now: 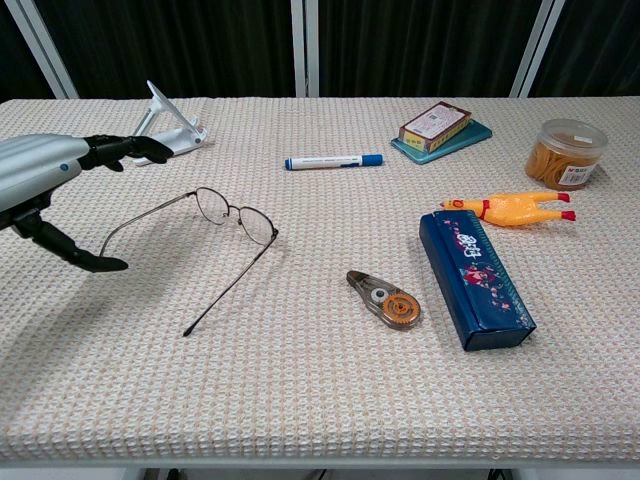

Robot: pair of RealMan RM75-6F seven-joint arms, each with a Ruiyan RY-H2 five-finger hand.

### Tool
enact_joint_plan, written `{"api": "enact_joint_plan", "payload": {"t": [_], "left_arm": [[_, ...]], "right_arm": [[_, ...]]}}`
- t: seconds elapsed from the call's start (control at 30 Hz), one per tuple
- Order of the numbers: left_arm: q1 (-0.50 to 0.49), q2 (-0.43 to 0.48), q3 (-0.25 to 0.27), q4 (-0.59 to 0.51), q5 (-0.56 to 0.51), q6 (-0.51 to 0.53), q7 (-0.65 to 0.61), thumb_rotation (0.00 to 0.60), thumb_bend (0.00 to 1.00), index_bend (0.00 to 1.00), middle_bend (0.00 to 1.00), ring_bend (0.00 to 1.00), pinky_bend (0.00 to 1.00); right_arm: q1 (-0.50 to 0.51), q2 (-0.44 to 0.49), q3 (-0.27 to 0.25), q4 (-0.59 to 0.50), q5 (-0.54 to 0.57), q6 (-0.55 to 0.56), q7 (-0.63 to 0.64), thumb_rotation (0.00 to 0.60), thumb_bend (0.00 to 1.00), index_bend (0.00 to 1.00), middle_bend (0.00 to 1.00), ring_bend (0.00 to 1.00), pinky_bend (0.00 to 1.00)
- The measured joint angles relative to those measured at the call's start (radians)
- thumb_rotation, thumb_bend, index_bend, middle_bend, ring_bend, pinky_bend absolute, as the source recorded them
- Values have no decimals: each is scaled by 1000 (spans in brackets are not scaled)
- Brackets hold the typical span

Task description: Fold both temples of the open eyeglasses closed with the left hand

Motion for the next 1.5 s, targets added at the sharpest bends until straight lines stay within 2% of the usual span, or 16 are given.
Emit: {"api": "enact_joint_plan", "payload": {"t": [0.6, 0.67, 0.77, 0.83, 0.9, 1.13, 1.23, 1.5], "left_arm": [[-33, -9, 29, -30, 2, -11, 51, 555, 69, 116, 148, 115, 210], [-35, -10, 30, -37, -3, -18, 69, 566, 71, 116, 188, 145, 217], [-43, -11, 30, -53, -17, -39, 102, 582, 86, 129, 328, 253, 266], [-50, -14, 29, -59, -28, -56, 119, 589, 107, 148, 460, 362, 350], [-59, -17, 27, -63, -42, -79, 134, 597, 137, 159, 549, 451, 442], [-92, -37, 15, -57, -87, -138, 192, 600, 200, 157, 808, 716, 669], [-105, -39, 12, -59, -116, -176, 206, 600, 210, 153, 868, 775, 722], [-148, -44, -2, -57, -197, -266, 244, 600, 277, 167, 890, 795, 740]], "right_arm": [[-18, -7, -21, 50, 37, 10, 42, 509, 362, 0, 0, 0, 0], [-19, -6, -22, 52, 39, 11, 44, 509, 362, 0, 0, 0, 0], [-20, -6, -24, 58, 44, 9, 47, 510, 362, 0, 0, 0, 0], [-21, -5, -27, 61, 49, 3, 50, 509, 362, 0, 0, 0, 0], [-22, -3, -30, 62, 55, -4, 52, 510, 362, 0, 0, 0, 0], [-23, 4, -29, 61, 67, -6, 55, 512, 362, 0, 0, 0, 0], [-22, 4, -27, 65, 72, -8, 57, 514, 364, 0, 0, 0, 0], [-20, -2, -27, 78, 85, -15, 63, 529, 368, 0, 0, 0, 0]]}}
